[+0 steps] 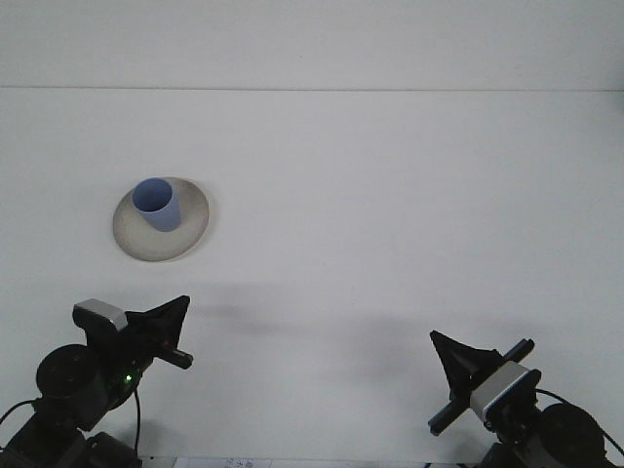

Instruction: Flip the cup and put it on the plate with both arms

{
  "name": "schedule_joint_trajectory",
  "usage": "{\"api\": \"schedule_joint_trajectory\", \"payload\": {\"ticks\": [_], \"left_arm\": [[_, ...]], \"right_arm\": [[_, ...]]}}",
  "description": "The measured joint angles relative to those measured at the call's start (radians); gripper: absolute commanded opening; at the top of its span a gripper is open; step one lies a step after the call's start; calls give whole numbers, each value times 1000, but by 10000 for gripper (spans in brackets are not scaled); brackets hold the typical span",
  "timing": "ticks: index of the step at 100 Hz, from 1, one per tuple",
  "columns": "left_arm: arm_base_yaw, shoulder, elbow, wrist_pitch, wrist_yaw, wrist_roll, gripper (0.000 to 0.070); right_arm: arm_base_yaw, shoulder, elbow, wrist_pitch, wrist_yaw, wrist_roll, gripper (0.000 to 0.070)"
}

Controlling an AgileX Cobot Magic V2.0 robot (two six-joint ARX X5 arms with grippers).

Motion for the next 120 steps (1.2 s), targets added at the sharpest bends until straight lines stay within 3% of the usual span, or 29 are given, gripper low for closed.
{"api": "schedule_joint_trajectory", "payload": {"ticks": [9, 28, 47, 60, 87, 120], "left_arm": [[20, -30, -2, 2, 0, 27, 14], [177, -189, -181, 143, -3, 197, 13], [309, -364, -473, 193, -131, 320, 14], [332, -426, -560, 210, -178, 344, 14], [332, -428, -597, 304, -181, 349, 14], [332, -428, -597, 297, -181, 350, 14]], "right_arm": [[0, 0, 0, 0, 0, 0, 7], [0, 0, 0, 0, 0, 0, 7], [0, 0, 0, 3, 0, 0, 7], [0, 0, 0, 3, 0, 0, 7], [0, 0, 0, 7, 0, 0, 7], [0, 0, 0, 8, 0, 0, 7]]}}
